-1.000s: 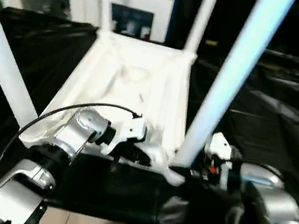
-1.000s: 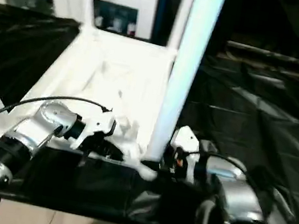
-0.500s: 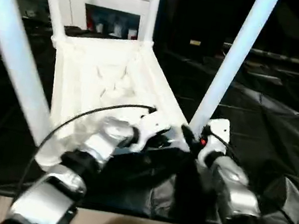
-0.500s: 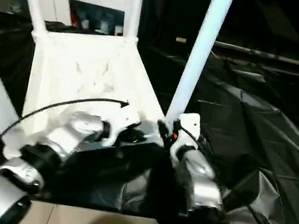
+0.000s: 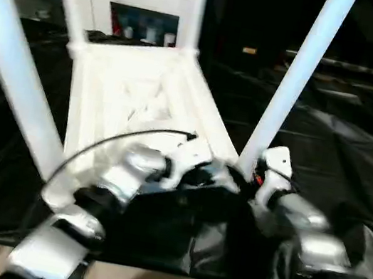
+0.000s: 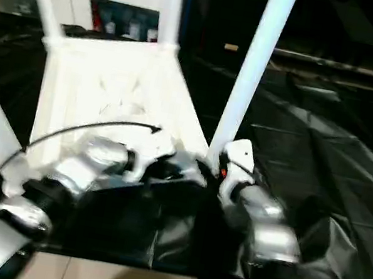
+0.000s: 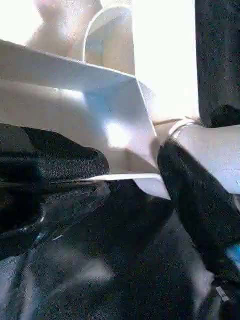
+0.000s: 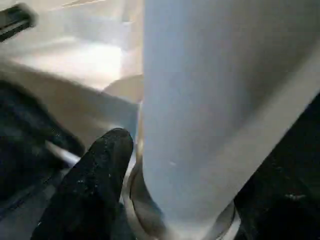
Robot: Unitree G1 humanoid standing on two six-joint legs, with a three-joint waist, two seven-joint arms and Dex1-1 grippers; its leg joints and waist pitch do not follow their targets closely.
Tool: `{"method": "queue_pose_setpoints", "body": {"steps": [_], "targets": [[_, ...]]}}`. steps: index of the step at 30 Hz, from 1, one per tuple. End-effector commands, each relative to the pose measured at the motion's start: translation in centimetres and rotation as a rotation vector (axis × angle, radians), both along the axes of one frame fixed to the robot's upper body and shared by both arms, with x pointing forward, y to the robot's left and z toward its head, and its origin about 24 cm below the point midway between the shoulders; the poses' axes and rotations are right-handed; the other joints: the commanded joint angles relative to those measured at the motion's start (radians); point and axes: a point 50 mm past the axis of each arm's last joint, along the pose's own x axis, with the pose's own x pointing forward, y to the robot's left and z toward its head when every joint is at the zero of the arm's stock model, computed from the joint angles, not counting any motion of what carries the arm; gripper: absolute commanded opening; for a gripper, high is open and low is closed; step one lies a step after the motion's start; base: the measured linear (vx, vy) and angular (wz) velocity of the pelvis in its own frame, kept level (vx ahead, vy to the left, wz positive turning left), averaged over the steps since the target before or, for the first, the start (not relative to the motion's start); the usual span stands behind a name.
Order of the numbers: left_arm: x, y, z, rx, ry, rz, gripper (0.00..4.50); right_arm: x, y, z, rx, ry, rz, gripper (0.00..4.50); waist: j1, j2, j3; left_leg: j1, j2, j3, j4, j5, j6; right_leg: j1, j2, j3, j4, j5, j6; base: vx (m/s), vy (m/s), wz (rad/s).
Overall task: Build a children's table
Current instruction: Rotate leg to tighten
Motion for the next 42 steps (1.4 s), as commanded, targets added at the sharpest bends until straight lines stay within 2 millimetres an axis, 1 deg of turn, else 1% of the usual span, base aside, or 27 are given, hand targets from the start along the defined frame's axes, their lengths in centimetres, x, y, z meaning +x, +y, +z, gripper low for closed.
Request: {"method": "queue_pose_setpoints", "body": {"steps": [1,2,3,4,5,6,7,9,11,13,15,18,20,21,22,25,29,31,32,33,34,35,36,37,39,41,42], "targets": [[-1.1,-0.6,-0.8,-0.019,0.050,-0.089,0.00,-0.9,1.6,0.2,0.026,0.026,0.170,2.96,0.006,-0.017,-0.034,-0.010,0.031,-0.004,-0.064,-0.253,0.100,0.040,-0.051,0.038,-0.078,-0.373,-0.156,0.065,-0.040,0.04],[-1.3,0.1,-0.7,-0.021,0.056,-0.133,0.00,-1.4,0.9,0.5,0.011,0.039,0.241,2.96,0.012,-0.019,-0.035,-0.015,0.032,-0.002,-0.060,-0.197,0.118,0.044,-0.050,0.038,-0.066,-0.293,-0.182,0.000,0.000,0.00],[-1.3,0.4,-0.6,-0.023,0.063,-0.144,0.00,-1.6,0.6,0.6,0.004,0.045,0.272,2.96,0.015,-0.017,-0.037,-0.014,0.033,-0.002,-0.058,-0.181,0.122,0.045,-0.050,0.038,-0.063,-0.265,-0.191,0.056,-0.020,0.00],[-1.3,0.4,-0.6,-0.023,0.063,-0.144,0.00,-1.6,0.6,0.6,0.004,0.045,0.272,2.96,0.014,-0.014,-0.039,-0.012,0.036,-0.001,-0.054,-0.156,0.131,0.043,-0.049,0.039,-0.053,-0.194,-0.219,0.057,-0.014,0.01],[-1.5,0.9,-0.5,-0.019,0.081,-0.182,0.00,-2.0,0.1,0.8,-0.018,0.058,0.334,2.96,0.014,-0.017,-0.039,-0.012,0.034,0.002,-0.052,-0.147,0.135,0.043,-0.047,0.038,-0.050,-0.163,-0.230,0.057,-0.014,0.01],[-1.6,1.1,-0.5,-0.015,0.091,-0.195,0.00,-2.1,0.0,0.9,-0.024,0.063,0.357,2.96,0.018,-0.018,-0.039,-0.013,0.034,0.002,-0.049,-0.134,0.144,0.047,-0.048,0.039,-0.041,-0.120,-0.248,0.000,0.000,0.00],[-1.7,1.4,-0.5,-0.009,0.101,-0.215,0.00,-2.2,-0.1,1.0,-0.032,0.067,0.378,2.96,0.017,-0.017,-0.038,-0.016,0.034,0.003,-0.048,-0.129,0.148,0.049,-0.048,0.038,-0.039,-0.108,-0.253,0.000,0.000,0.00],[-1.9,1.7,-0.5,-0.003,0.115,-0.240,0.00,-2.3,-0.2,1.1,-0.039,0.074,0.400,2.96,0.019,-0.014,-0.040,-0.009,0.037,0.004,-0.047,-0.120,0.151,0.050,-0.048,0.038,-0.034,-0.080,-0.268,0.000,0.000,0.00],[-2.2,2.1,-0.5,0.002,0.142,-0.271,0.00,-2.4,-0.3,1.3,-0.039,0.087,0.427,2.96,0.020,-0.015,-0.040,-0.008,0.037,0.004,-0.048,-0.115,0.150,0.052,-0.046,0.037,-0.032,-0.069,-0.275,0.000,0.000,0.00],[-2.3,2.2,-0.5,0.004,0.152,-0.283,0.00,-2.3,-0.3,1.3,-0.033,0.090,0.430,2.96,0.022,-0.013,-0.037,-0.005,0.040,0.006,-0.049,-0.132,0.142,0.050,-0.047,0.037,-0.035,-0.094,-0.275,0.000,0.000,0.00],[-2.5,2.4,-0.4,0.000,0.164,-0.296,0.00,-2.3,-0.2,1.5,-0.016,0.094,0.437,2.96,0.026,-0.013,-0.036,-0.003,0.041,0.008,-0.051,-0.153,0.122,0.049,-0.046,0.038,-0.037,-0.129,-0.269,0.000,0.000,0.00],[-2.5,2.5,-0.3,-0.004,0.168,-0.303,0.00,-2.5,-0.2,1.5,0.004,0.111,0.455,2.64,0.035,-0.013,-0.036,0.000,0.042,0.012,-0.050,-0.156,0.107,0.048,-0.046,0.039,-0.036,-0.134,-0.263,0.000,0.000,0.00],[-2.6,2.7,-0.3,-0.006,0.171,-0.303,0.00,-2.8,-0.1,1.4,0.027,0.130,0.469,2.61,0.039,-0.013,-0.037,0.001,0.042,0.014,-0.049,-0.144,0.106,0.049,-0.045,0.040,-0.033,-0.115,-0.263,0.000,0.000,0.00],[-2.6,2.7,-0.3,-0.007,0.171,-0.303,0.00,-2.8,0.0,1.3,0.030,0.134,0.471,2.39,0.041,-0.012,-0.038,0.001,0.043,0.015,-0.049,-0.134,0.106,0.049,-0.045,0.040,-0.030,-0.097,-0.265,0.000,0.000,0.00],[-2.6,2.7,-0.3,-0.008,0.172,-0.303,0.00,-2.9,0.0,1.3,0.032,0.135,0.472,2.30,0.041,-0.012,-0.039,0.002,0.042,0.015,-0.047,-0.126,0.108,0.050,-0.045,0.040,-0.028,-0.081,-0.268,0.000,0.000,0.00],[-2.6,2.7,-0.3,-0.010,0.172,-0.298,0.00,-3.1,0.0,1.1,0.040,0.142,0.474,2.21,0.041,-0.013,-0.039,0.001,0.041,0.016,-0.047,-0.123,0.111,0.050,-0.045,0.040,-0.029,-0.078,-0.269,0.000,0.000,0.00],[-2.3,2.5,-0.3,-0.020,0.156,-0.249,0.00,-3.1,0.1,1.0,0.056,0.138,0.449,2.16,0.041,-0.015,-0.037,0.001,0.039,0.016,-0.047,-0.136,0.107,0.049,-0.046,0.040,-0.032,-0.114,-0.259,0.000,0.000,0.00],[-1.7,2.0,-0.4,-0.018,0.117,-0.178,0.00,-2.8,0.2,0.5,0.054,0.127,0.379,2.14,0.040,-0.016,-0.036,0.001,0.039,0.016,-0.047,-0.143,0.105,0.047,-0.046,0.041,-0.034,-0.128,-0.256,0.000,0.000,0.00],[-1.3,1.7,-0.4,-0.017,0.095,-0.134,0.00,-2.5,0.2,0.2,0.051,0.127,0.318,2.13,0.038,-0.018,-0.033,0.001,0.038,0.016,-0.048,-0.160,0.100,0.045,-0.046,0.041,-0.039,-0.160,-0.248,0.000,0.000,0.00],[-1.1,1.4,-0.5,-0.015,0.075,-0.094,0.00,-2.2,0.3,-0.3,0.038,0.120,0.246,2.11,0.035,-0.019,-0.031,0.001,0.036,0.014,-0.050,-0.179,0.085,0.043,-0.047,0.040,-0.046,-0.213,-0.231,0.000,0.000,0.00],[-1.0,1.3,-0.5,-0.014,0.070,-0.084,0.00,-2.1,0.3,-0.4,0.032,0.117,0.223,2.11,0.034,-0.020,-0.030,0.002,0.034,0.013,-0.052,-0.201,0.071,0.043,-0.049,0.039,-0.052,-0.280,-0.209,0.000,0.000,0.00],[-0.7,0.8,-0.6,-0.013,0.055,-0.041,0.00,-1.8,0.4,-1.0,0.025,0.121,0.143,2.08,0.033,-0.021,-0.028,0.002,0.035,0.012,-0.053,-0.205,0.064,0.041,-0.049,0.040,-0.056,-0.309,-0.196,0.000,0.000,0.00],[-0.6,0.4,-0.7,-0.011,0.048,-0.013,0.00,-1.7,0.6,-1.3,0.025,0.125,0.089,2.05,0.031,-0.018,-0.025,0.005,0.034,0.011,-0.055,-0.230,0.052,0.035,-0.049,0.040,-0.064,-0.371,-0.176,0.000,0.000,0.00],[-0.5,-0.1,-0.8,-0.009,0.043,0.011,0.00,-1.6,0.9,-1.6,0.029,0.123,0.043,2.05,0.029,-0.018,-0.024,0.004,0.034,0.010,-0.057,-0.239,0.048,0.036,-0.048,0.039,-0.066,-0.394,-0.166,0.000,0.000,0.00],[-0.5,-0.7,-0.9,-0.012,0.038,0.043,0.00,-1.5,1.6,-2.0,0.040,0.124,-0.024,1.99,0.026,-0.019,-0.024,0.007,0.032,0.008,-0.059,-0.264,0.037,0.030,-0.045,0.039,-0.074,-0.444,-0.135,0.000,0.000,0.00],[-0.5,-1.6,-1.0,-0.015,0.034,0.071,0.00,-1.4,2.3,-2.3,0.048,0.125,-0.102,1.99,0.022,-0.020,-0.023,0.002,0.031,0.005,-0.062,-0.272,0.031,0.031,-0.046,0.037,-0.076,-0.469,-0.115,0.000,0.000,0.00],[-0.5,-2.2,-1.1,-0.013,0.027,0.091,0.00,-1.1,2.6,-2.6,0.045,0.123,-0.166,1.99,0.021,-0.017,-0.023,0.004,0.031,0.003,-0.064,-0.278,0.028,0.029,-0.046,0.036,-0.079,-0.477,-0.108,0.000,0.000,0.00]]}}
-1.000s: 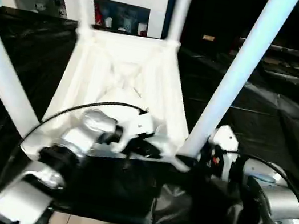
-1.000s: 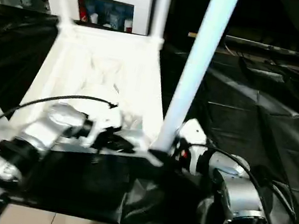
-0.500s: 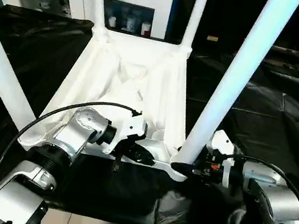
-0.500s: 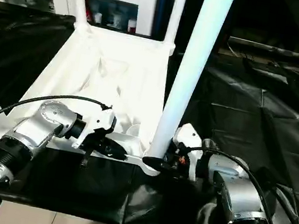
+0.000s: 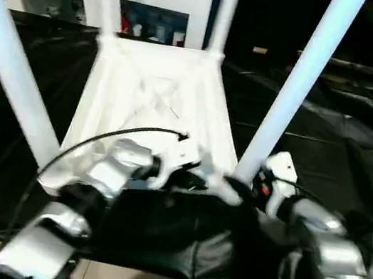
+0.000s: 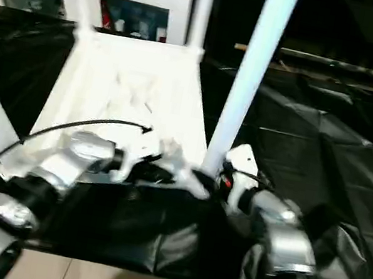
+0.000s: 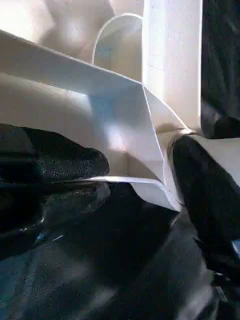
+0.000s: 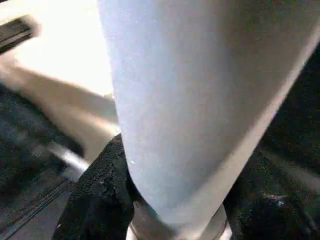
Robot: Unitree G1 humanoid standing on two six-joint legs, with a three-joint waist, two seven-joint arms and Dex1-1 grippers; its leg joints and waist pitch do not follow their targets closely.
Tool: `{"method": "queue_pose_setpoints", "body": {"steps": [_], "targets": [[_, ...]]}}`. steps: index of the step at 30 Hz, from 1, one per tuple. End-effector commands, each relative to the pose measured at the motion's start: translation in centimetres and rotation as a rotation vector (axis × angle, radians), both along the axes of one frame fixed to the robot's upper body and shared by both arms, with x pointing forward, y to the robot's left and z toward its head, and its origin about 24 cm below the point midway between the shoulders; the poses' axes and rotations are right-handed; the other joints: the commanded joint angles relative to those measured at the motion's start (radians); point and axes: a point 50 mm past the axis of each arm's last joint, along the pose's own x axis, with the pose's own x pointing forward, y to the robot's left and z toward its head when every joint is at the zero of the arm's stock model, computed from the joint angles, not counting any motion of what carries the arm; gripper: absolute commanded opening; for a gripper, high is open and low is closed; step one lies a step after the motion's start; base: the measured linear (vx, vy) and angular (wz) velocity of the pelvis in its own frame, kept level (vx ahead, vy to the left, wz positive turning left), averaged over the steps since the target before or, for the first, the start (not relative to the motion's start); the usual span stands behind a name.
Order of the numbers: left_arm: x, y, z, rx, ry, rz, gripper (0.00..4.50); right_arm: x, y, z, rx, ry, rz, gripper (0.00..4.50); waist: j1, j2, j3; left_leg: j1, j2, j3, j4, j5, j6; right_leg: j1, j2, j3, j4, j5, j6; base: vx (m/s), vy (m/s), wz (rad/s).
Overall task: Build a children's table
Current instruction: Rotate leg to tighten
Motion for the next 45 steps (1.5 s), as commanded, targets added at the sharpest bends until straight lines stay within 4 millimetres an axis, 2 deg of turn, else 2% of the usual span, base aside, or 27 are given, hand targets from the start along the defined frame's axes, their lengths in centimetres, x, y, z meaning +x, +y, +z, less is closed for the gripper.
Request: {"method": "queue_pose_setpoints", "body": {"steps": [1,3,4,8,9,11,13,15,17,21,23,24,25,26,27,28,29,30,32,35,39,41,42,43,44,45], "targets": [[-0.8,-2.6,-1.2,-0.008,0.028,0.047,0.00,-0.5,2.3,-2.6,-0.003,0.108,-0.084,1.98,-0.003,-0.009,-0.028,0.000,0.022,-0.016,-0.075,-0.284,0.028,0.028,-0.044,0.034,-0.094,-0.469,-0.111,0.000,0.000,0.00],[-1.0,-4.1,-1.4,-0.007,0.012,0.070,0.00,0.1,2.9,-2.9,-0.021,0.097,-0.210,1.98,-0.014,-0.009,-0.030,-0.002,0.020,-0.018,-0.077,-0.292,0.016,0.026,-0.043,0.033,-0.092,-0.453,-0.116,0.000,0.000,0.00],[-1.0,-4.1,-1.4,-0.007,0.012,0.070,0.00,0.1,2.9,-2.9,-0.021,0.097,-0.210,1.98,-0.016,-0.010,-0.030,-0.003,0.020,-0.019,-0.077,-0.293,0.015,0.027,-0.044,0.032,-0.092,-0.454,-0.115,0.000,0.000,0.00],[-1.6,-5.5,-1.4,-0.008,-0.003,0.029,0.00,0.3,4.1,-2.5,-0.040,0.057,-0.206,1.98,-0.016,-0.010,-0.033,-0.004,0.018,-0.016,-0.074,-0.296,0.038,0.028,-0.043,0.035,-0.093,-0.429,-0.110,0.000,0.000,0.00],[-1.8,-5.6,-1.4,-0.004,-0.002,0.008,0.00,0.3,4.1,-2.4,-0.024,0.051,-0.202,1.98,-0.016,-0.010,-0.033,-0.006,0.019,-0.016,-0.075,-0.288,0.044,0.030,-0.043,0.035,-0.092,-0.411,-0.114,0.000,0.000,0.00],[-1.9,-5.4,-1.5,0.004,0.001,-0.019,0.00,0.3,3.9,-2.1,0.019,0.046,-0.194,2.53,-0.015,-0.009,-0.033,-0.007,0.019,-0.015,-0.075,-0.284,0.050,0.030,-0.042,0.035,-0.091,-0.396,-0.118,0.000,0.000,0.00],[-1.9,-5.2,-1.5,0.011,0.004,-0.030,0.00,0.3,3.8,-1.8,0.038,0.040,-0.181,2.69,-0.015,-0.009,-0.033,-0.007,0.020,-0.015,-0.075,-0.288,0.051,0.030,-0.043,0.035,-0.091,-0.401,-0.120,0.000,0.000,0.00],[-1.9,-4.7,-1.6,0.017,0.015,-0.044,0.00,0.3,3.5,-1.1,0.033,0.008,-0.074,2.94,-0.014,-0.009,-0.036,-0.009,0.021,-0.016,-0.074,-0.284,0.056,0.035,-0.043,0.034,-0.089,-0.387,-0.123,0.000,0.000,0.00],[-1.9,-4.2,-1.6,0.022,0.027,-0.061,0.00,-0.1,3.2,-0.5,0.036,-0.008,0.036,2.94,-0.012,-0.009,-0.036,-0.009,0.023,-0.015,-0.073,-0.271,0.066,0.036,-0.043,0.036,-0.086,-0.349,-0.134,0.000,0.000,0.00],[-1.7,-2.8,-1.4,0.027,0.039,-0.131,0.00,-1.3,0.9,0.6,-0.020,-0.036,0.263,2.94,-0.002,-0.013,-0.037,-0.011,0.024,-0.011,-0.067,-0.232,0.099,0.043,-0.045,0.036,-0.078,-0.276,-0.168,0.000,0.000,0.00],[-1.9,-1.9,-1.3,0.038,0.061,-0.189,0.00,-1.8,-0.8,0.9,-0.046,-0.015,0.333,2.94,0.000,-0.011,-0.037,-0.013,0.025,-0.010,-0.066,-0.209,0.109,0.045,-0.046,0.037,-0.074,-0.251,-0.179,0.000,0.000,0.00],[-1.9,-1.9,-1.3,0.039,0.063,-0.195,0.00,-1.9,-0.9,1.0,-0.048,-0.013,0.340,2.94,0.002,-0.012,-0.039,-0.013,0.025,-0.009,-0.062,-0.193,0.120,0.045,-0.046,0.037,-0.069,-0.223,-0.190,0.000,0.000,0.00],[-1.9,-1.7,-1.2,0.042,0.069,-0.209,0.00,-2.0,-1.3,1.1,-0.051,-0.006,0.353,2.94,0.003,-0.010,-0.039,-0.011,0.027,-0.010,-0.063,-0.183,0.122,0.045,-0.047,0.037,-0.067,-0.207,-0.199,0.000,0.000,0.00],[-2.0,-0.8,-1.1,0.047,0.075,-0.258,0.00,-2.7,-2.6,1.6,-0.067,0.004,0.424,2.94,0.003,-0.009,-0.039,-0.011,0.028,-0.009,-0.062,-0.172,0.125,0.044,-0.046,0.037,-0.064,-0.177,-0.217,0.000,0.000,0.00],[-2.2,-0.1,-0.9,0.050,0.088,-0.298,0.00,-3.3,-3.6,1.9,-0.082,0.034,0.481,2.94,0.010,-0.013,-0.040,-0.009,0.027,-0.008,-0.059,-0.171,0.135,0.049,-0.045,0.036,-0.062,-0.162,-0.224,0.000,0.000,0.00],[-2.2,0.3,-0.8,0.051,0.096,-0.319,0.00,-3.6,-4.2,2.1,-0.089,0.051,0.512,2.94,0.018,-0.011,-0.041,-0.001,0.032,-0.004,-0.057,-0.163,0.150,0.044,-0.045,0.040,-0.057,-0.124,-0.241,0.000,0.000,0.00],[-2.2,0.4,-0.8,0.051,0.098,-0.327,0.00,-3.7,-4.4,2.1,-0.091,0.057,0.523,2.94,0.021,-0.007,-0.040,0.000,0.032,-0.004,-0.056,-0.157,0.156,0.043,-0.045,0.040,-0.055,-0.097,-0.251,0.000,0.000,0.00],[-2.3,0.8,-0.8,0.055,0.109,-0.347,0.00,-4.0,-4.9,2.3,-0.100,0.079,0.549,2.94,0.020,-0.009,-0.040,-0.005,0.031,-0.005,-0.057,-0.144,0.161,0.046,-0.044,0.038,-0.049,-0.068,-0.264,0.000,0.000,0.00],[-2.5,1.4,-0.7,0.068,0.132,-0.372,0.00,-4.3,-5.7,2.3,-0.123,0.108,0.570,2.94,0.021,-0.012,-0.039,-0.005,0.033,-0.005,-0.057,-0.141,0.162,0.048,-0.046,0.038,-0.048,-0.067,-0.273,0.000,0.000,0.00],[-2.7,2.6,-0.6,0.088,0.144,-0.411,0.00,-4.4,-7.8,2.6,-0.178,0.150,0.559,2.94,0.027,-0.011,-0.034,-0.006,0.034,-0.004,-0.058,-0.153,0.143,0.050,-0.046,0.037,-0.050,-0.109,-0.267,0.000,0.000,0.00],[-2.9,2.9,-0.5,0.083,0.148,-0.430,0.00,-4.3,-8.5,2.8,-0.173,0.150,0.542,2.94,0.025,-0.013,-0.032,-0.006,0.033,-0.003,-0.059,-0.186,0.117,0.047,-0.047,0.036,-0.057,-0.174,-0.251,0.000,0.000,0.00],[-2.9,2.9,-0.5,0.084,0.142,-0.431,0.00,-4.3,-8.7,2.8,-0.172,0.152,0.538,2.94,0.026,-0.013,-0.034,-0.005,0.033,-0.003,-0.058,-0.167,0.118,0.049,-0.046,0.036,-0.053,-0.148,-0.255,0.000,0.000,0.00],[-2.8,3.0,-0.5,0.085,0.137,-0.433,0.00,-4.4,-8.9,2.9,-0.171,0.155,0.538,2.94,0.027,-0.013,-0.035,-0.006,0.033,-0.003,-0.055,-0.148,0.125,0.050,-0.045,0.036,-0.049,-0.113,-0.263,0.000,0.000,0.00],[-2.8,3.1,-0.4,0.087,0.125,-0.427,0.00,-4.5,-9.2,2.9,-0.167,0.159,0.539,2.94,0.028,-0.007,-0.037,-0.005,0.033,-0.003,-0.054,-0.138,0.129,0.051,-0.045,0.036,-0.046,-0.092,-0.269,0.000,0.000,0.00],[-2.8,3.1,-0.4,0.087,0.125,-0.427,0.00,-4.5,-9.2,2.9,-0.167,0.159,0.539,2.94,0.028,-0.010,-0.037,-0.005,0.034,-0.002,-0.053,-0.127,0.139,0.051,-0.044,0.036,-0.043,-0.060,-0.279,0.000,0.000,0.00],[-2.8,3.1,-0.4,0.086,0.123,-0.425,0.00,-4.5,-9.3,2.9,-0.164,0.161,0.541,2.94,0.029,-0.008,-0.037,-0.006,0.033,-0.001,-0.051,-0.119,0.146,0.051,-0.044,0.035,-0.042,-0.045,-0.285,0.000,0.000,0.00]]}}
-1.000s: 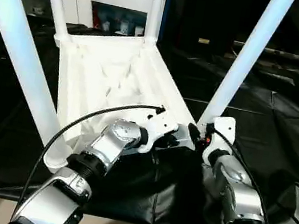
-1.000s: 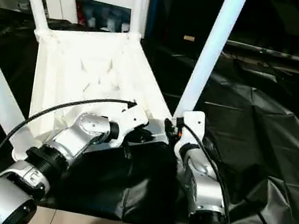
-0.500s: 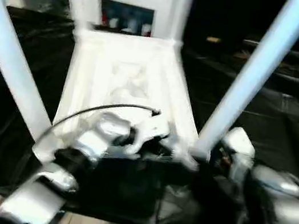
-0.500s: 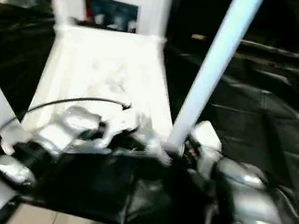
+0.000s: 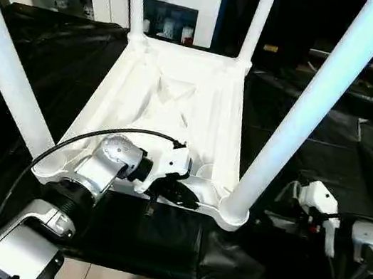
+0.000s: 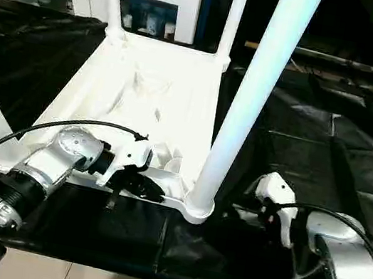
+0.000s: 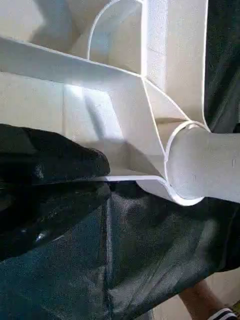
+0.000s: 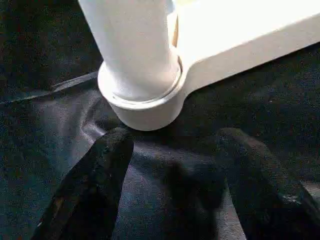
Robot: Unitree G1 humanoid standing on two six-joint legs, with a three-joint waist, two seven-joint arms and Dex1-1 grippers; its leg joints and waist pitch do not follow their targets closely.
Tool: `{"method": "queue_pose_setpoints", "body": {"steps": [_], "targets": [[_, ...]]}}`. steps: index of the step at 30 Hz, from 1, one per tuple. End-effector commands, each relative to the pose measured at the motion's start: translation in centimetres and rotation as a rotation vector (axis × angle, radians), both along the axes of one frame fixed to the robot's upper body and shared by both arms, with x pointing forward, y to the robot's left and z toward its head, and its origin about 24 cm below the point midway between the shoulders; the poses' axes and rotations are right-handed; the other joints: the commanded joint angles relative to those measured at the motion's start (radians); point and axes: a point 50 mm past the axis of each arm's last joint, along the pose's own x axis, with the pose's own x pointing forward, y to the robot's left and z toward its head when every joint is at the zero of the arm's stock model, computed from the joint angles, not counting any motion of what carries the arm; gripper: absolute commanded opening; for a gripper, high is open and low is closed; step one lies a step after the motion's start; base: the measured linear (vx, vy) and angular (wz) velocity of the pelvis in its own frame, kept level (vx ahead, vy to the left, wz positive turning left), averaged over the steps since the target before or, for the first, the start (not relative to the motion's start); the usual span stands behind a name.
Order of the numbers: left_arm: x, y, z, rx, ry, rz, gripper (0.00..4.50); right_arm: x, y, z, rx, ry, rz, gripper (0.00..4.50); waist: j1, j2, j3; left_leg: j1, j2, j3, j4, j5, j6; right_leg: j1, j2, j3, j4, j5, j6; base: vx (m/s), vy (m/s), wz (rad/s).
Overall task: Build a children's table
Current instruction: Rotate leg to tighten
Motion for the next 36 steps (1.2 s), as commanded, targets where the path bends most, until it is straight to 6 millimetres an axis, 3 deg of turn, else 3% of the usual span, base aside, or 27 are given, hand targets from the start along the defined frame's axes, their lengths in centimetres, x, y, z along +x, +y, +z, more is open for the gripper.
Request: {"method": "queue_pose_setpoints", "body": {"steps": [1,5,9,10,11,12,15,17,19,20,21,22,24,25,26,28,33,35,36], "targets": [[-1.0,0.1,-1.4,0.058,0.051,-0.042,0.00,0.1,-0.5,0.5,0.006,-0.015,0.000,2.94,0.002,-0.012,-0.044,-0.002,0.030,-0.004,-0.050,-0.122,0.140,0.055,-0.043,0.036,-0.044,-0.045,-0.289,0.000,0.000,0.00],[-0.9,0.1,-0.5,-0.002,0.064,-0.016,0.00,-0.8,-0.8,0.6,0.035,-0.029,-0.022,2.94,0.009,-0.012,-0.047,0.001,0.033,-0.004,-0.050,-0.134,0.131,0.057,-0.045,0.037,-0.045,-0.077,-0.284,0.000,0.000,0.00],[-0.9,0.2,1.0,-0.103,0.049,0.015,0.65,-1.2,-1.0,0.8,0.053,-0.063,-0.065,3.00,0.012,-0.013,-0.047,-0.002,0.031,-0.003,-0.049,-0.112,0.137,0.056,-0.042,0.036,-0.042,-0.056,-0.291,0.000,0.000,0.00],[-0.9,0.4,2.2,-0.186,0.020,0.062,0.65,-1.4,-1.3,1.0,0.051,-0.093,-0.110,3.00,0.013,-0.015,-0.049,-0.001,0.033,-0.003,-0.049,-0.115,0.133,0.058,-0.044,0.037,-0.041,-0.060,-0.292,0.000,0.000,0.00],[-0.9,0.4,2.2,-0.186,0.020,0.062,0.92,-1.4,-1.3,1.0,0.051,-0.093,-0.110,3.00,0.016,-0.015,-0.049,-0.001,0.038,-0.005,-0.051,-0.113,0.126,0.059,-0.049,0.039,-0.038,-0.059,-0.298,0.000,0.000,0.00],[-0.6,0.8,3.7,-0.295,-0.048,0.165,1.00,-1.4,-1.5,1.7,0.042,-0.150,-0.170,3.00,0.013,-0.020,-0.049,0.000,0.035,-0.002,-0.050,-0.120,0.126,0.055,-0.043,0.037,-0.042,-0.079,-0.292,0.000,0.000,0.00],[-0.2,1.2,4.3,-0.361,-0.106,0.284,1.06,-1.1,-1.5,2.1,0.033,-0.189,-0.251,3.00,0.005,-0.019,-0.044,-0.001,0.032,-0.005,-0.050,-0.150,0.113,0.052,-0.043,0.038,-0.047,-0.129,-0.270,0.000,0.000,0.00],[0.2,1.4,4.8,-0.454,-0.160,0.508,1.34,-0.7,-1.6,2.3,0.030,-0.249,-0.402,3.00,0.001,-0.019,-0.039,-0.001,0.030,-0.006,-0.052,-0.179,0.095,0.049,-0.042,0.038,-0.056,-0.208,-0.240,0.000,0.000,0.00],[0.3,1.9,4.7,-0.579,-0.195,0.808,1.41,0.2,-1.7,2.3,0.071,-0.310,-0.651,3.00,-0.011,-0.017,-0.042,-0.005,0.028,-0.007,-0.050,-0.181,0.072,0.049,-0.039,0.036,-0.060,-0.242,-0.215,0.000,0.000,0.00],[0.3,1.9,4.7,-0.579,-0.195,0.808,1.41,0.2,-1.7,2.3,0.071,-0.310,-0.651,3.00,-0.015,-0.019,-0.042,-0.003,0.028,-0.007,-0.051,-0.180,0.071,0.046,-0.038,0.036,-0.064,-0.247,-0.209,0.000,0.000,0.00],[-0.4,2.3,4.0,-0.631,-0.193,0.977,1.51,0.4,-1.5,2.1,0.132,-0.338,-0.825,3.00,-0.017,-0.015,-0.044,-0.005,0.024,-0.008,-0.050,-0.176,0.070,0.047,-0.034,0.036,-0.063,-0.249,-0.195,0.000,0.000,0.00],[-0.4,2.3,4.0,-0.631,-0.193,0.977,1.63,0.4,-1.5,2.1,0.132,-0.338,-0.825,3.00,-0.021,-0.016,-0.044,-0.010,0.025,-0.008,-0.050,-0.167,0.071,0.045,-0.033,0.037,-0.062,-0.219,-0.193,0.000,0.000,0.00],[-1.2,2.8,3.3,-0.663,-0.198,1.099,1.79,0.3,-1.0,2.1,0.164,-0.378,-0.911,3.00,-0.022,-0.010,-0.047,-0.008,0.024,-0.009,-0.049,-0.164,0.071,0.047,-0.030,0.035,-0.062,-0.216,-0.180,0.000,0.000,0.00],[-1.9,3.5,2.7,-0.662,-0.229,1.184,1.85,0.0,-0.3,2.0,0.199,-0.394,-0.945,3.26,-0.025,-0.023,-0.048,-0.012,0.024,-0.009,-0.049,-0.147,0.081,0.048,-0.029,0.036,-0.061,-0.187,-0.167,0.000,0.000,0.00],[-2.3,3.9,2.4,-0.668,-0.249,1.228,1.94,-0.1,0.2,2.0,0.230,-0.399,-0.956,3.33,-0.027,-0.020,-0.047,-0.015,0.025,-0.010,-0.048,-0.143,0.086,0.048,-0.030,0.037,-0.060,-0.179,-0.164,0.000,0.000,0.00],[-3.5,4.8,2.0,-0.658,-0.303,1.317,2.08,-0.4,1.7,2.1,0.313,-0.400,-0.994,3.36,-0.033,-0.027,-0.046,-0.016,0.026,-0.011,-0.051,-0.149,0.095,0.046,-0.029,0.035,-0.061,-0.190,-0.148,0.000,0.000,0.00],[-4.9,6.7,1.6,-0.613,-0.347,1.440,2.62,-0.7,5.9,0.3,0.329,-0.336,-0.908,3.90,-0.035,-0.009,-0.038,-0.011,0.029,-0.015,-0.061,-0.219,0.050,0.037,-0.027,0.036,-0.069,-0.250,-0.124,0.000,0.000,0.00],[-4.8,7.0,1.6,-0.599,-0.338,1.430,2.67,-0.6,6.3,-0.4,0.300,-0.326,-0.944,3.95,-0.031,0.006,-0.037,-0.007,0.027,-0.016,-0.065,-0.242,0.029,0.034,-0.027,0.037,-0.070,-0.249,-0.121,0.000,0.000,0.00],[-4.7,7.3,1.4,-0.579,-0.336,1.424,2.74,-0.4,6.6,-0.7,0.297,-0.320,-0.967,3.98,-0.031,-0.004,-0.038,-0.004,0.025,-0.014,-0.064,-0.249,0.022,0.031,-0.025,0.040,-0.069,-0.228,-0.123,0.000,0.000,0.00]]}}
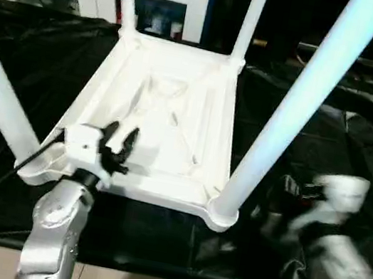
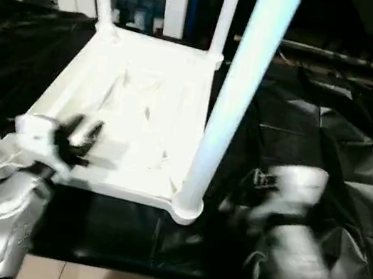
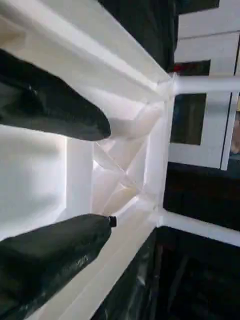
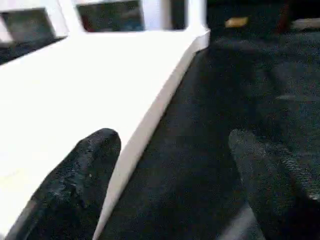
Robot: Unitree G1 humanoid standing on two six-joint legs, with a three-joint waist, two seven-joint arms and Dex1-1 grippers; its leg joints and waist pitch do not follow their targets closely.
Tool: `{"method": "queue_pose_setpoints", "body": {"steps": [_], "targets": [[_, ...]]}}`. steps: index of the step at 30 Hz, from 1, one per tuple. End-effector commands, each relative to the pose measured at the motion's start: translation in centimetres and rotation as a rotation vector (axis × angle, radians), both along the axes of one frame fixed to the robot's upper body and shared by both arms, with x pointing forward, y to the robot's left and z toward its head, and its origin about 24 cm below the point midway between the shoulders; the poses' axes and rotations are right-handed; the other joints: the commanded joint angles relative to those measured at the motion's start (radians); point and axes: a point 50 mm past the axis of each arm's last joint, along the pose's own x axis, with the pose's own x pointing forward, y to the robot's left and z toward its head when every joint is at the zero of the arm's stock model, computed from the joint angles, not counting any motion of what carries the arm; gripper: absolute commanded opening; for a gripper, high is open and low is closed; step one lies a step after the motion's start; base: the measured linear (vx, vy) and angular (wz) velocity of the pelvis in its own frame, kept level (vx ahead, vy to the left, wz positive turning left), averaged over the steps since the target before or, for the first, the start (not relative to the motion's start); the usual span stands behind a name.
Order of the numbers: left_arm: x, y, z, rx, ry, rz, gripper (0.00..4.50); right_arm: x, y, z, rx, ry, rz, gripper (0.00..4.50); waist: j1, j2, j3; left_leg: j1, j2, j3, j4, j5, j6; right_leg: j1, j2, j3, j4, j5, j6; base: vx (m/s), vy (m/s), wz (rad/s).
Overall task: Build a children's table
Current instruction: Rotate leg to tighten
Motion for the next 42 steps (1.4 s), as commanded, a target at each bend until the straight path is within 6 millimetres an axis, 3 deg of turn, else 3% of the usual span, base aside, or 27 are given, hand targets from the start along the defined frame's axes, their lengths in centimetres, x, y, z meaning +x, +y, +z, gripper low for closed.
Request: {"method": "queue_pose_setpoints", "body": {"steps": [1,7,14,15,16,17,18,19,20,21,22,23,24,25,26,27,28,29,30,31,32,33,34,35,36,37,42], "targets": [[0.2,0.0,0.1,0.011,0.012,-0.023,2.74,0.1,-0.4,-0.2,-0.029,0.010,-0.047,3.98,0.004,0.004,-0.046,0.003,0.024,-0.011,-0.073,-0.246,0.026,0.037,-0.027,0.040,-0.070,-0.214,-0.129,0.000,0.000,0.00],[0.1,0.5,-0.3,0.033,0.035,-0.039,2.74,0.0,0.7,-0.7,-0.063,0.037,0.042,3.98,0.017,0.006,-0.051,0.001,0.021,-0.010,-0.068,-0.183,0.028,0.048,-0.028,0.040,-0.055,-0.085,-0.146,0.000,0.000,0.00],[-0.4,0.2,-0.7,0.055,0.065,-0.075,2.74,0.1,1.1,-1.2,-0.059,0.046,0.026,3.98,0.020,0.010,-0.050,0.002,0.021,-0.010,-0.067,-0.190,0.031,0.047,-0.031,0.042,-0.056,-0.112,-0.150,0.000,0.000,0.00],[-0.4,0.1,-0.7,0.053,0.064,-0.078,2.74,0.1,1.1,-1.2,-0.059,0.045,0.026,3.98,0.019,0.008,-0.053,-0.006,0.019,-0.009,-0.060,-0.111,0.045,0.043,-0.026,0.042,-0.051,-0.023,-0.165,0.000,0.000,0.00],[-0.4,0.1,-0.6,0.047,0.059,-0.089,2.74,0.1,1.2,-1.1,-0.060,0.043,0.026,3.98,0.019,0.011,-0.056,-0.012,0.015,-0.008,-0.052,-0.031,0.066,0.040,-0.022,0.040,-0.044,0.066,-0.182,0.000,0.000,0.00],[-0.3,0.1,-0.5,0.056,0.061,-0.085,2.74,0.2,1.2,-1.1,-0.060,0.040,0.027,3.98,0.019,0.014,-0.065,-0.025,0.000,-0.002,-0.029,0.179,0.141,0.025,-0.008,0.029,-0.029,0.298,-0.229,0.000,0.000,0.00],[-0.2,0.2,-0.5,0.061,0.062,-0.072,2.74,0.2,1.2,-1.1,-0.062,0.037,0.027,3.98,0.019,0.010,-0.086,-0.036,-0.017,0.000,0.002,0.368,0.229,0.011,0.001,0.019,-0.008,0.526,-0.272,-0.057,0.021,0.00],[-0.2,0.4,-0.4,0.057,0.059,-0.064,2.74,0.2,1.0,-1.0,-0.061,0.032,0.018,3.98,0.018,0.010,-0.100,-0.055,-0.033,-0.001,0.018,0.421,0.297,0.000,0.007,0.006,-0.007,0.609,-0.292,-0.057,0.021,0.00],[-0.1,0.5,-0.4,0.053,0.056,-0.060,2.74,0.2,0.9,-1.0,-0.060,0.029,0.012,3.98,0.017,0.008,-0.103,-0.063,-0.037,-0.001,0.023,0.409,0.323,-0.004,0.008,0.003,-0.011,0.604,-0.298,-0.094,0.013,0.01],[-0.1,0.6,-0.4,0.059,0.057,-0.057,2.74,0.1,0.5,-1.0,-0.062,0.025,-0.006,3.98,0.020,0.013,-0.101,-0.074,-0.034,-0.001,0.025,0.320,0.350,-0.021,0.003,-0.003,-0.031,0.488,-0.306,-0.135,0.010,0.03],[-0.2,0.7,-0.4,0.062,0.057,-0.055,2.74,0.0,0.2,-1.1,-0.074,0.028,-0.022,3.98,0.018,0.014,-0.094,-0.078,-0.031,0.001,0.022,0.211,0.351,-0.024,-0.001,-0.007,-0.052,0.345,-0.295,-0.135,0.010,0.03],[-0.3,0.9,-0.5,0.069,0.055,-0.055,2.74,-0.2,-0.4,-1.3,-0.097,0.040,-0.051,3.98,0.016,0.020,-0.075,-0.059,-0.009,0.000,0.005,-0.123,0.278,-0.030,-0.011,-0.019,-0.093,-0.131,-0.243,-0.164,0.022,0.02],[-0.5,1.0,-0.5,0.080,0.054,-0.058,2.74,-0.5,-1.1,-1.7,-0.126,0.061,-0.085,3.98,0.001,0.028,-0.046,-0.013,0.001,-0.007,-0.002,-0.446,0.145,-0.045,-0.011,-0.047,-0.128,-0.600,-0.106,-0.202,0.017,-0.03],[-0.6,1.1,-0.5,0.091,0.052,-0.064,2.74,-0.8,-1.7,-2.0,-0.143,0.077,-0.117,3.98,-0.028,0.043,-0.012,0.047,0.008,-0.028,0.001,-0.697,0.034,-0.070,0.023,-0.137,-0.199,-0.822,0.077,-0.202,0.017,-0.03],[-0.7,1.1,-0.5,0.093,0.054,-0.065,2.74,-0.9,-2.1,-2.0,-0.131,0.078,-0.136,3.98,-0.033,0.065,0.009,0.008,0.039,-0.039,-0.072,-0.824,0.004,-0.023,0.047,-0.181,-0.140,-0.731,0.088,-0.169,0.041,-0.14],[-0.8,1.2,-0.7,0.103,0.062,-0.062,2.77,-1.1,-2.4,-2.0,-0.111,0.077,-0.146,4.14,0.067,0.067,0.021,-0.169,0.071,0.015,-0.191,-0.996,-0.074,0.134,0.026,-0.112,0.193,-0.334,-0.034,-0.028,0.074,-0.04],[-1.0,1.2,-0.8,0.103,0.067,-0.065,2.79,-1.4,-2.8,-2.0,-0.101,0.076,-0.157,4.24,0.109,0.091,0.012,-0.154,0.049,0.060,-0.202,-1.013,-0.082,0.120,0.042,-0.116,0.202,-0.317,-0.045,-0.028,0.074,-0.04],[-1.2,1.2,-0.7,0.077,0.058,-0.080,2.79,-1.6,-3.0,-2.0,-0.089,0.074,-0.168,4.31,0.121,0.066,-0.025,-0.098,0.062,0.070,-0.139,-0.733,-0.060,0.120,0.005,0.014,0.207,-0.533,-0.011,-0.013,-0.059,0.06],[-1.3,1.1,-0.5,0.058,0.050,-0.091,3.03,-1.7,-3.2,-2.0,-0.085,0.072,-0.174,4.34,0.091,-0.008,-0.006,0.031,0.012,-0.014,0.157,-0.325,-0.042,-0.039,-0.202,0.093,-0.117,-1.104,0.035,-0.045,-0.141,-0.02],[-1.4,1.2,-0.4,0.055,0.041,-0.079,3.03,-1.8,-3.2,-1.9,-0.071,0.067,-0.161,4.34,0.096,0.002,-0.011,-0.074,-0.047,-0.093,0.171,-0.015,0.051,0.058,-0.144,0.150,-0.097,-1.113,0.022,-0.045,-0.141,-0.02],[-1.4,1.5,-0.2,0.063,0.032,-0.050,3.09,-2.1,-3.0,-1.8,-0.067,0.055,-0.125,4.42,0.104,-0.006,0.004,-0.095,-0.056,-0.098,0.144,0.015,0.044,0.081,-0.121,0.130,-0.086,-0.986,0.013,0.000,0.000,0.00],[-1.4,1.9,-0.2,0.088,0.033,-0.005,3.13,-2.4,-2.7,-1.7,-0.064,0.043,-0.079,4.47,0.118,0.021,-0.010,-0.036,-0.003,-0.093,0.039,-0.048,0.009,0.073,-0.078,0.094,-0.039,-0.652,-0.060,0.000,0.000,0.00],[-1.4,2.1,-0.2,0.088,0.031,0.011,3.13,-2.5,-2.5,-1.6,-0.061,0.038,-0.058,4.47,0.117,0.036,-0.022,0.005,0.006,-0.081,0.020,-0.065,0.003,0.063,-0.049,0.073,-0.022,-0.457,-0.101,0.000,0.000,0.00],[-1.5,2.4,-0.2,0.099,0.028,0.040,3.31,-2.6,-2.3,-1.5,-0.052,0.029,-0.033,4.50,0.102,0.050,-0.030,0.035,0.032,-0.082,-0.018,-0.192,0.026,0.045,-0.018,0.065,0.000,-0.259,-0.150,-0.142,-0.008,0.43],[-1.6,3.0,-0.3,0.119,0.035,0.099,3.44,-2.7,-1.9,-1.2,-0.044,0.012,0.015,4.50,0.080,0.055,-0.029,0.008,0.041,-0.083,-0.042,-0.218,0.032,0.072,-0.027,0.062,0.003,-0.136,-0.176,-0.122,0.005,0.16],[-1.6,3.0,-0.3,0.119,0.035,0.099,3.50,-2.7,-1.9,-1.2,-0.044,0.012,0.015,4.50,0.077,0.057,-0.036,-0.007,0.038,-0.083,-0.048,-0.180,0.043,0.087,-0.027,0.055,0.003,-0.040,-0.169,-0.122,0.005,0.16],[-1.9,4.3,0.3,0.110,0.000,0.251,3.86,-2.7,-1.0,-0.3,-0.010,-0.049,0.114,4.50,0.059,0.046,-0.029,-0.014,0.028,-0.071,-0.063,-0.246,0.036,0.089,-0.043,0.062,-0.027,-0.135,-0.155,-0.007,0.034,-0.02]]}}
